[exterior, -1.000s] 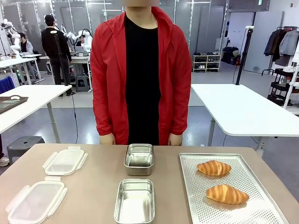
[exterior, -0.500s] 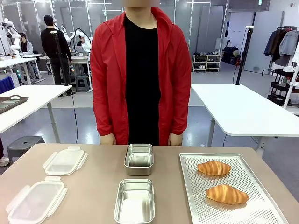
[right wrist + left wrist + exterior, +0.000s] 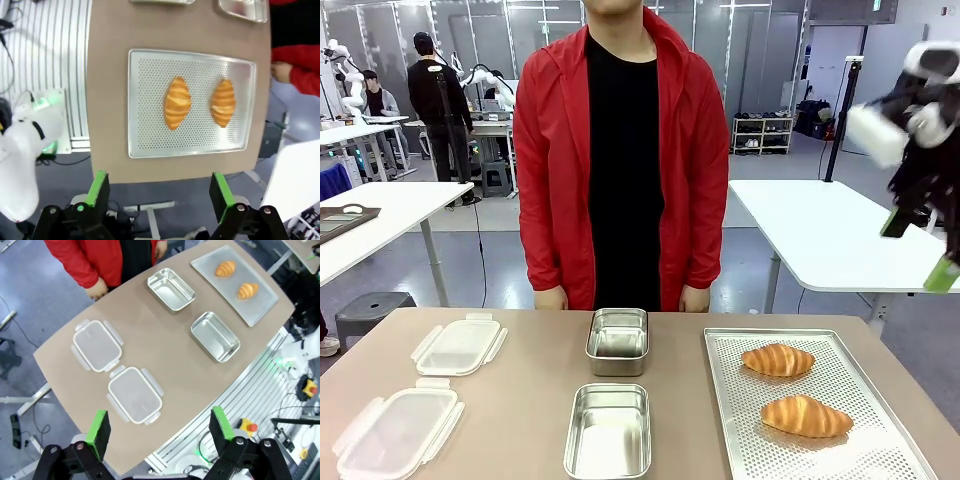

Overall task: Place the bread into the airtight container.
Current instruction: Pick up a Butter Roll and place it into an empty Airtight Container.

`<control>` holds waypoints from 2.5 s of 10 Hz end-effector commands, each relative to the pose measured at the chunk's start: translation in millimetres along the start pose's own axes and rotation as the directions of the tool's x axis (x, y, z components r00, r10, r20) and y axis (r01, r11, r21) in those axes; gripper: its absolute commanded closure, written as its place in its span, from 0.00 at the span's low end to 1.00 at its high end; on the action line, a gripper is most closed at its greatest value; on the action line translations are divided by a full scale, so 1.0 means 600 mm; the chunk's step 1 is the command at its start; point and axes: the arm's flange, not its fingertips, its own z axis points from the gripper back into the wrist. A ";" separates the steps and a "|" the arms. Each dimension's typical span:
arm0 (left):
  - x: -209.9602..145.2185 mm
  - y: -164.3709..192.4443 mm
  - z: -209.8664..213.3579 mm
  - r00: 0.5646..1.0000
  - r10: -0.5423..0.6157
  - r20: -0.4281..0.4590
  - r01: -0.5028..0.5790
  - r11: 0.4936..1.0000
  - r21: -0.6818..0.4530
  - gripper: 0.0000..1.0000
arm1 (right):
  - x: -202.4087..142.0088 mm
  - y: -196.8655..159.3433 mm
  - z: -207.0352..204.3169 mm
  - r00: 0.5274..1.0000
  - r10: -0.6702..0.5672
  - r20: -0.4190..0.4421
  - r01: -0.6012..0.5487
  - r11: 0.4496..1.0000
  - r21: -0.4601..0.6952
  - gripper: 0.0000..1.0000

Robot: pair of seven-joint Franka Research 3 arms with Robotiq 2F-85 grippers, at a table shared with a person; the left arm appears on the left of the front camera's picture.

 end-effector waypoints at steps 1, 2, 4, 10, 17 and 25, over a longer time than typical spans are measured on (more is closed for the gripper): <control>0.001 0.000 0.002 1.000 -0.019 0.001 0.019 1.000 0.000 0.00 | -0.005 -0.018 -0.049 0.999 0.023 -0.023 -0.023 1.000 0.001 0.00; 0.001 0.000 0.002 1.000 -0.019 0.001 0.019 1.000 0.000 0.00 | 0.000 -0.028 -0.097 1.000 0.004 -0.004 -0.004 1.000 -0.001 0.00; 0.001 0.000 0.002 1.000 -0.019 0.001 0.019 1.000 0.000 0.00 | 0.000 -0.039 -0.183 0.999 -0.044 -0.015 0.044 0.999 0.005 0.00; 0.001 0.000 0.002 1.000 -0.019 0.001 0.019 1.000 0.000 0.00 | 0.004 -0.061 -0.380 0.989 -0.140 -0.045 0.136 0.986 -0.094 0.00; 0.001 0.000 0.002 1.000 -0.019 0.001 0.019 1.000 0.000 0.00 | 0.001 -0.077 -0.502 0.979 -0.170 -0.113 0.170 0.985 -0.009 0.00; 0.001 0.000 0.002 1.000 -0.019 0.001 0.019 1.000 0.000 0.00 | -0.020 -0.095 -0.585 0.976 -0.197 -0.087 0.201 0.979 0.042 0.00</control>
